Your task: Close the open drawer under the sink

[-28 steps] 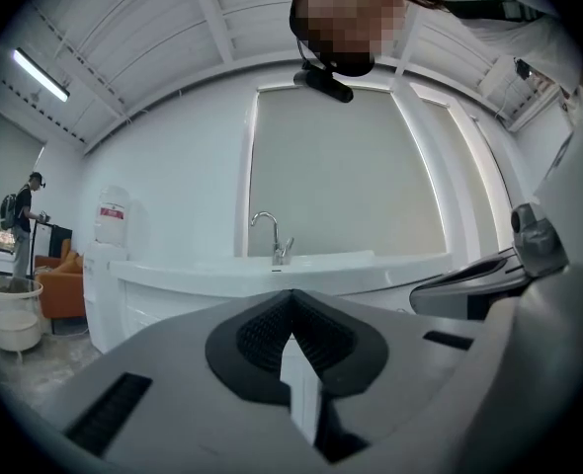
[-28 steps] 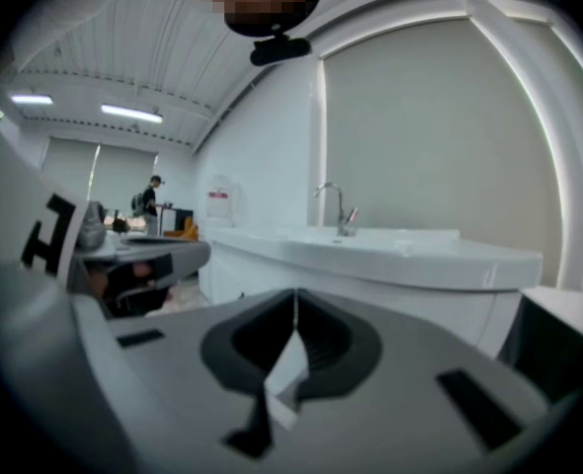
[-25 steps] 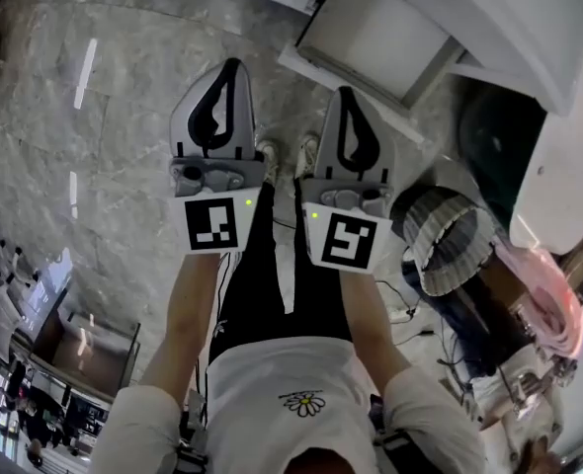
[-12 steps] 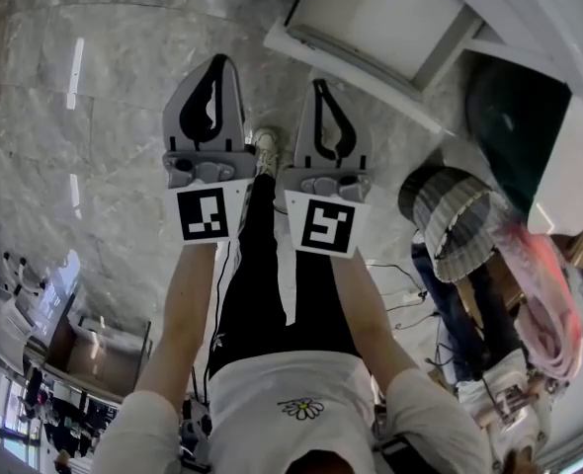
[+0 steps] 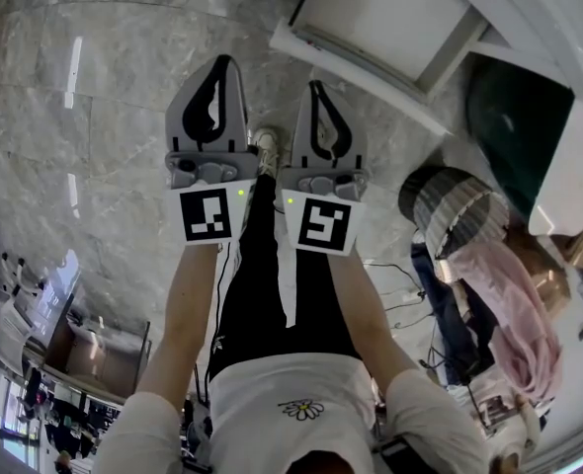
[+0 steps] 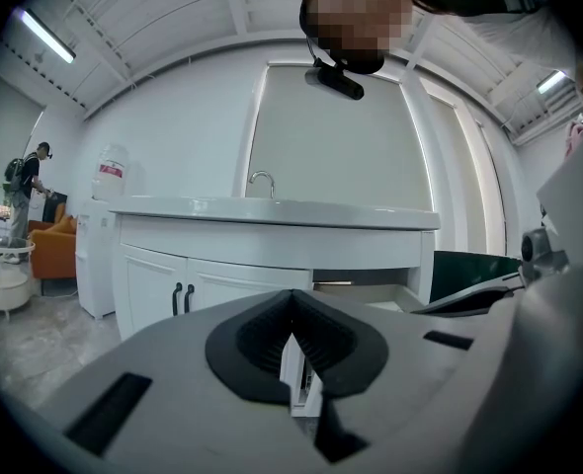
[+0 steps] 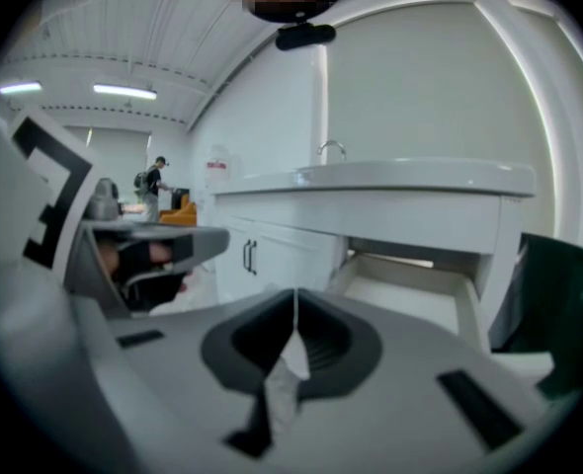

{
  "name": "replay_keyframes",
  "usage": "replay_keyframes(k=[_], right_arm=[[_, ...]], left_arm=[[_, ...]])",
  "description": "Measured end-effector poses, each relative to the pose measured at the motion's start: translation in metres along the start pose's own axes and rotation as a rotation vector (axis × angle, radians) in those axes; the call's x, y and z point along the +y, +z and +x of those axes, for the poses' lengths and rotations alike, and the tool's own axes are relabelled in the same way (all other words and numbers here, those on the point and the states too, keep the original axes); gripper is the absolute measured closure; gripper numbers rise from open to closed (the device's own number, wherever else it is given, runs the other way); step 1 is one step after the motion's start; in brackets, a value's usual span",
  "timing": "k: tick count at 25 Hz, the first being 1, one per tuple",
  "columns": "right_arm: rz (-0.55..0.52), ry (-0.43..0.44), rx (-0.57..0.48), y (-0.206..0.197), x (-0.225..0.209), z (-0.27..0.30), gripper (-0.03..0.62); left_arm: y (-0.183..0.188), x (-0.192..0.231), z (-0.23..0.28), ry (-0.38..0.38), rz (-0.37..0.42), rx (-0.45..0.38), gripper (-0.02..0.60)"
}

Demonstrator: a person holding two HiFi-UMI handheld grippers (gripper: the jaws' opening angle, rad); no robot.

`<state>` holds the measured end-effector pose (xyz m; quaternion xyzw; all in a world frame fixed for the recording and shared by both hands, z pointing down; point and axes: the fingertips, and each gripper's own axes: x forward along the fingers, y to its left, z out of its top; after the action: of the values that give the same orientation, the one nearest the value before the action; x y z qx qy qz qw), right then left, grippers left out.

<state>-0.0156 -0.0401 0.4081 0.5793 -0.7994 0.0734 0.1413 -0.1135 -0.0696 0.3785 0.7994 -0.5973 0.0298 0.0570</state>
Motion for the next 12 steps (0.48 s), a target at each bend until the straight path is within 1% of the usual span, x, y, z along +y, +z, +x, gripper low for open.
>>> replay_keyframes(k=[3,6,7,8,9,12], right_arm=[[0.031,-0.020,0.042,-0.017,-0.005,0.001,0.563],[0.119,-0.069,0.106,-0.043,-0.019,0.003,0.562],[0.149,-0.092,0.127,-0.053,-0.025,0.004,0.552],[0.172,-0.116,0.146,-0.062,-0.031,0.005,0.498],[0.186,-0.140,0.164,-0.071,-0.037,0.006,0.462],[0.198,-0.192,0.204,-0.089,-0.046,0.009,0.444]], left_arm=[[-0.005,0.003,-0.002,0.005,-0.002,0.013,0.561],[-0.009,0.004,-0.003,0.005,-0.002,0.019,0.561],[-0.010,0.004,-0.003,0.004,-0.002,0.021,0.561],[-0.012,0.004,-0.004,0.002,-0.002,0.025,0.561],[-0.014,0.003,-0.004,-0.001,-0.002,0.029,0.561],[-0.018,0.000,-0.004,-0.011,-0.001,0.037,0.561]])
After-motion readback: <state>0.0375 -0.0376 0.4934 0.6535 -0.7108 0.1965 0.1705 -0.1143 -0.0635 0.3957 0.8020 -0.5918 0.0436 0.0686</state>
